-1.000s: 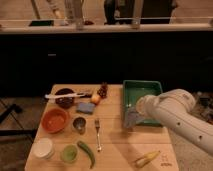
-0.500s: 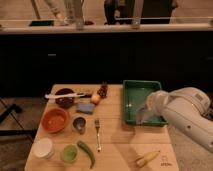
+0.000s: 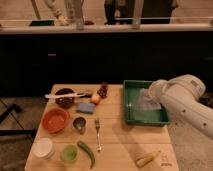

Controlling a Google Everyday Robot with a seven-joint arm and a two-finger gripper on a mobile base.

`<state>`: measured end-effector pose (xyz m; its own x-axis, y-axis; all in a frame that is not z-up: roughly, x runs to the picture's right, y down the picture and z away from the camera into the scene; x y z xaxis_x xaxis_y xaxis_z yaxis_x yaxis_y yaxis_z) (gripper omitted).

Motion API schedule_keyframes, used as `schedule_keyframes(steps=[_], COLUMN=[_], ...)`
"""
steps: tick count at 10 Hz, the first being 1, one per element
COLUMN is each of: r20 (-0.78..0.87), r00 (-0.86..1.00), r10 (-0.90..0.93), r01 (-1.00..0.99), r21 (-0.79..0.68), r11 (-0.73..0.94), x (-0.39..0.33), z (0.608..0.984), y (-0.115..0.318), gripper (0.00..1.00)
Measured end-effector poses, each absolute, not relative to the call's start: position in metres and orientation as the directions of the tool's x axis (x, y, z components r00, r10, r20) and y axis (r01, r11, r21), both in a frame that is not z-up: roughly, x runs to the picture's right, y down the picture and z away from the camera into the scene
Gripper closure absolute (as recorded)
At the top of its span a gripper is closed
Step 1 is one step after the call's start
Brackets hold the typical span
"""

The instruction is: Place towel in tray

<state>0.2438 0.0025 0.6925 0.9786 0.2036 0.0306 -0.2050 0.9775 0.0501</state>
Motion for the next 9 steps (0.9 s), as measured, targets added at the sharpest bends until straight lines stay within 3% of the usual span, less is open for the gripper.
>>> schedule_keyframes(steps=[9], r20=[0.011], r00=[0.947], r10=[0.322], r01=[-0.32], r21=[-0.074], r11=[0.944], x=[0.267], z=[0.773], y=[0.031], gripper=[0.98])
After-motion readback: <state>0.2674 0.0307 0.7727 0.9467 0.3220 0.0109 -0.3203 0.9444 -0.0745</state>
